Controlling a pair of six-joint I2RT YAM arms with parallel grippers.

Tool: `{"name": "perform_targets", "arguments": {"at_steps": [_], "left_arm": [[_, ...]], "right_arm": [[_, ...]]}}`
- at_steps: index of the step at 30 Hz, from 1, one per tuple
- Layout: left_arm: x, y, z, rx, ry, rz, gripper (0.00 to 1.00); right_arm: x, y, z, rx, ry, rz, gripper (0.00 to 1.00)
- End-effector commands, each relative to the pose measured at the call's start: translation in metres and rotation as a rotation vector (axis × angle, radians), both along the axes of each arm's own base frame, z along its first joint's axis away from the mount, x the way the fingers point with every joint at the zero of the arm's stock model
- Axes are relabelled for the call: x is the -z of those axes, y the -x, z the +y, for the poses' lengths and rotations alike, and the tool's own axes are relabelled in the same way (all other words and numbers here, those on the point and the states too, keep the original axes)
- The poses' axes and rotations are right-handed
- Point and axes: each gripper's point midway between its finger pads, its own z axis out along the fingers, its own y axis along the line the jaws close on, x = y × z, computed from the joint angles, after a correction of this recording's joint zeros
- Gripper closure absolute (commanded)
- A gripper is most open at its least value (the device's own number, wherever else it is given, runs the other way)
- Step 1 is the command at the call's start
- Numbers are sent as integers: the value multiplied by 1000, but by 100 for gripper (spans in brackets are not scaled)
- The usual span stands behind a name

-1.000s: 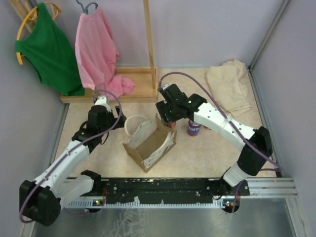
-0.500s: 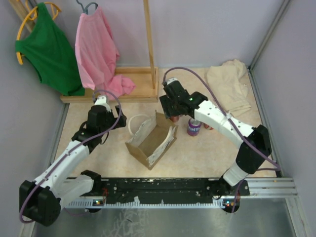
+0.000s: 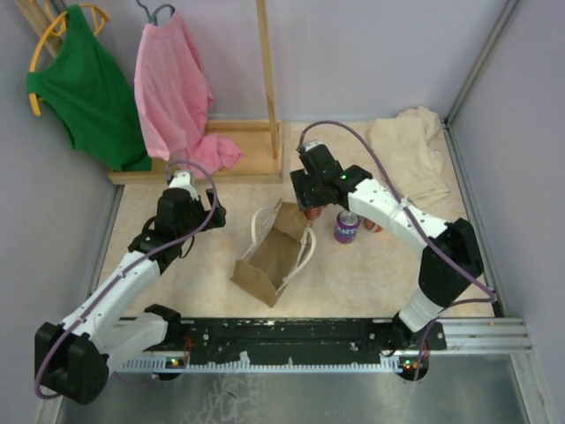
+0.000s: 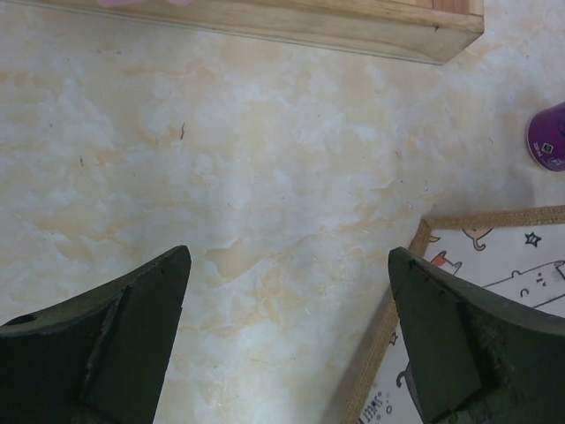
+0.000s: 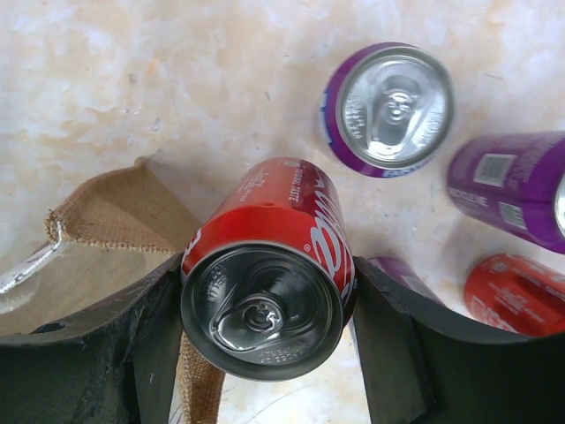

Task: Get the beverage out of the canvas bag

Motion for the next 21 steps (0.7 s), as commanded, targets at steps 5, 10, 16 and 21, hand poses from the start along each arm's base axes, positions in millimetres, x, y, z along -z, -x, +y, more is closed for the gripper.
{"name": "perform_targets", "arguments": {"at_steps": [5,10,16,21], "left_arm": [[-14,-6,0,-10,4,-43,0],[-14,-6,-2,-4,13,-43,0],[-13,-4,-3,-3,19,-43,0],[-13,-4,-4,1,28,-42,0]], "right_arm": [[-38,6,75,-187,-107,-105,100],[-83,-6,85,-188,-136,-197,100],[-143,-8,80,-200,-165,-299,100],[-162,-8,68,-164,-159,-342,100]]}}
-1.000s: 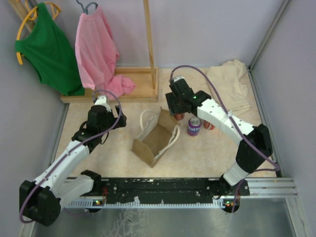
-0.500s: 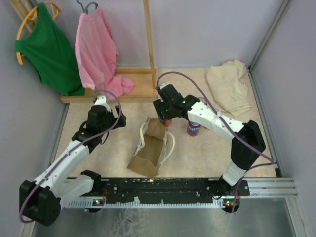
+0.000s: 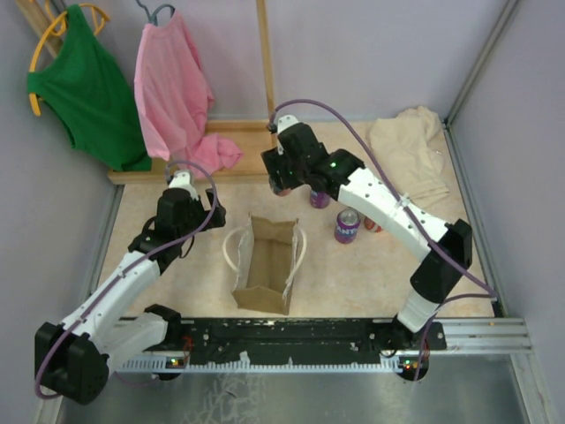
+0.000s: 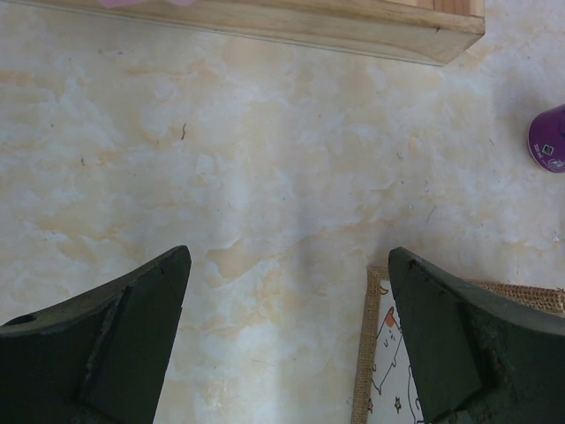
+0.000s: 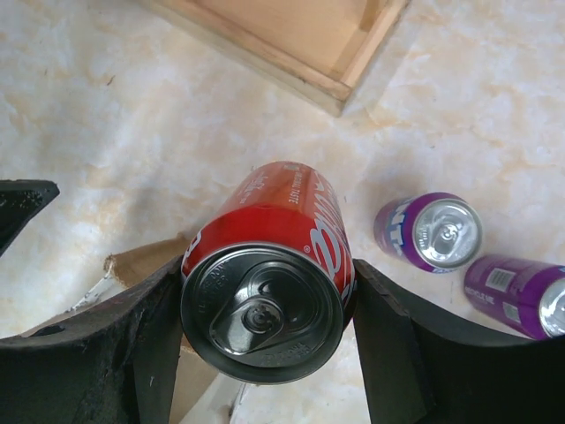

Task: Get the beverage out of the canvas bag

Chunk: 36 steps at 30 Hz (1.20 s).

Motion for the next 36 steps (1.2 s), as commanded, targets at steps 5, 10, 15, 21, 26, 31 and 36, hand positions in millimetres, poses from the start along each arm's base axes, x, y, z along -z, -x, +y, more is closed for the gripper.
{"name": "perform_targets", "arguments": {"at_steps": [5,10,15,21,26,31,36], "left_arm": [[-16,-3,-4,6,29,-49,0],[-13,-1,-3,5,27,-40,0],[-10,-1,-5,10,31,-31,0],[-10,-2,-6,11,33,-28,0],[-9,-3,-6,11,31,-26,0],[-7,-3,-7,16,30,-20,0],[-8,-3,-7,16,26,-20,0]], "right_arm": [[-35,-11,-34,146,-4,-109,100],[0,-9,-64,237,13,-35,100],[18,-8,-79,259,8,1,100],[45,-9,-72,230,28,48,100],[61,-13,-70,231,46,71,100],[80,-17,-74,244,68,98,100],[99,-15,-69,221,65,137,100]]}}
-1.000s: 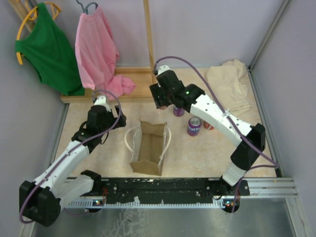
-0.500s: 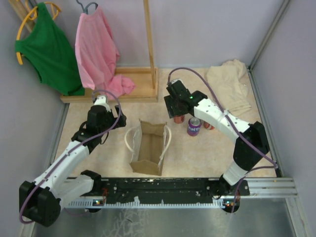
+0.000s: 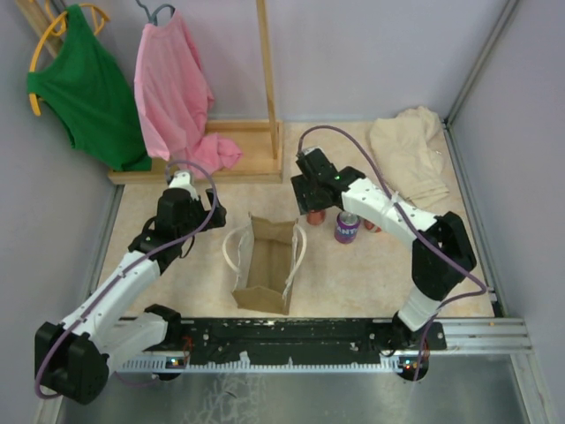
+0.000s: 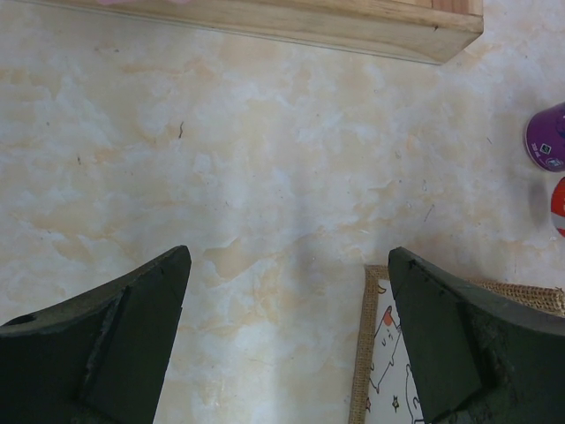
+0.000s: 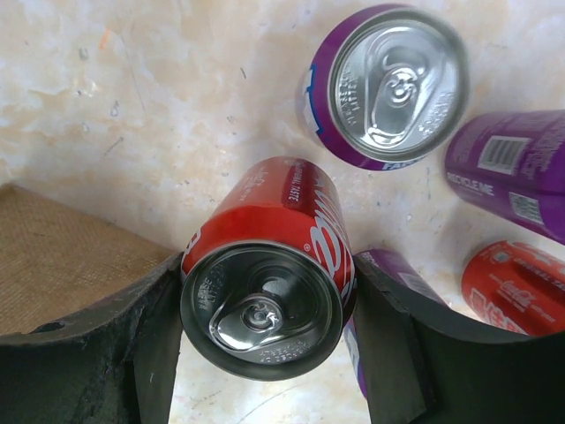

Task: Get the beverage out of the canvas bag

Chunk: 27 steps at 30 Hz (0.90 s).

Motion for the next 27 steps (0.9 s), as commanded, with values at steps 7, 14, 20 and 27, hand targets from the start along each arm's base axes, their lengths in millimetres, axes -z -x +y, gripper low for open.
{"name": "perform_targets", "arguments": {"at_steps": [7,14,20,27], "left_arm": [[-7,-4,-4,8,12,-22,0],[-4,-3,-4,8,10,-13,0],[-5,-3,-4,8,11,-15,0],[-4,-3,-4,7,13,-13,0]], "right_arm": [[19,-18,16,-5,-55,-20,100],[30,-11,16,-7,-62,5,100],[30,-4,15,3,-80,23,71],[31,-1,9,22,-65,25,40]]}}
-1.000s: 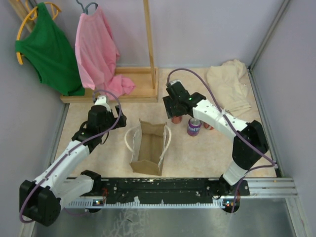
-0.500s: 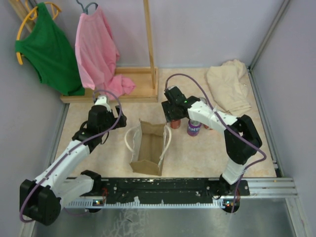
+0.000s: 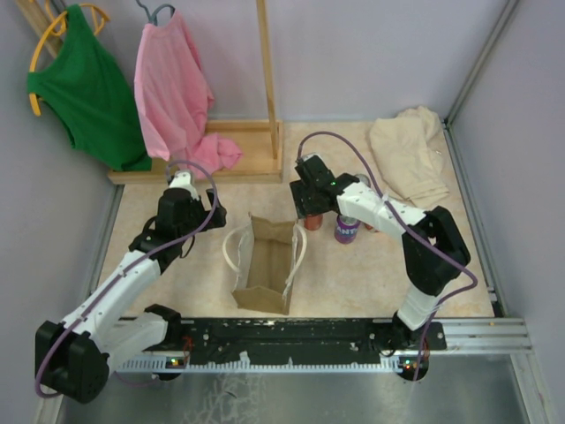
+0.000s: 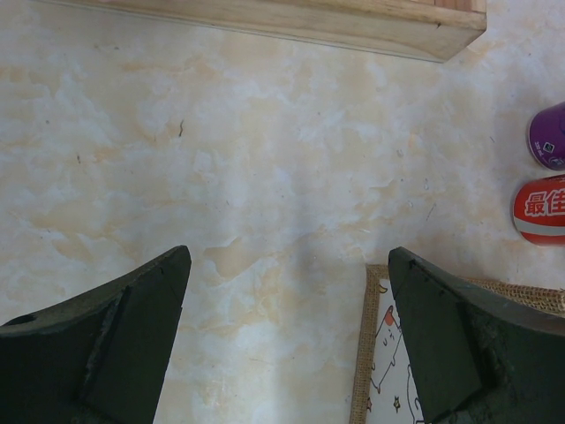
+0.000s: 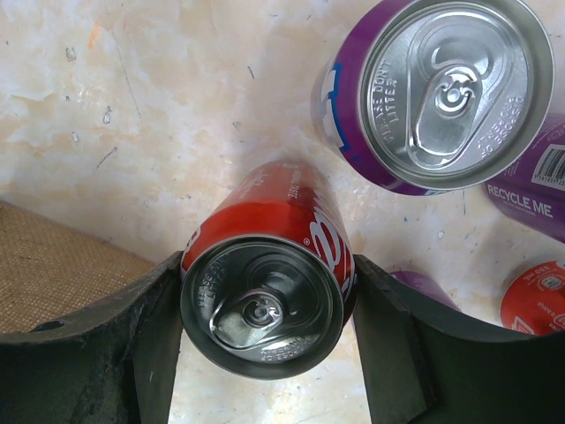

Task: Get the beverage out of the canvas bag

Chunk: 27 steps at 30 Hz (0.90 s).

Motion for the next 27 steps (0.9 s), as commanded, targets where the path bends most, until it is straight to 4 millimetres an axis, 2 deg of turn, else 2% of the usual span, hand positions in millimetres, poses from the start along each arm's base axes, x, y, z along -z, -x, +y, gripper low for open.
{"name": "perform_targets", "arguments": {"at_steps": [1,4,6,10,14,17,19,20,23,27], "left_arm": [[-6,-2,-4,9,16,-19,0],[-5,-2,-4,10,15,-15,0],[-6,-2,-4,9,15,-17,0],[-6,-2,-3,7,14,-19,0],[-6,-2,-3,7,13,-18,0],[-6,-2,-4,9,14,-19,0],[-7,-2,-4,10,13,-21,0],[-7,-2,-4,10,13,-22,0],[-12,-3,-2,8,4,-35,0],[-29,-7,-1,7,6,-82,0]], "right_arm": [[-11,0,-1,19,-36,-20,40],[-13,0,-1,18,-32,-24,37],[-13,-1,-2,19,-30,-26,27],[-18,-3,-2,26,-26,-37,17],[-20,-5,-3,32,-21,-44,14],[-24,-8,-5,41,-8,-56,5],[-30,-11,-7,47,2,-71,3],[-46,-12,-8,48,-13,-106,3],[-76,-17,-10,51,-26,-166,1],[-120,-20,-16,63,-47,-247,1]]}}
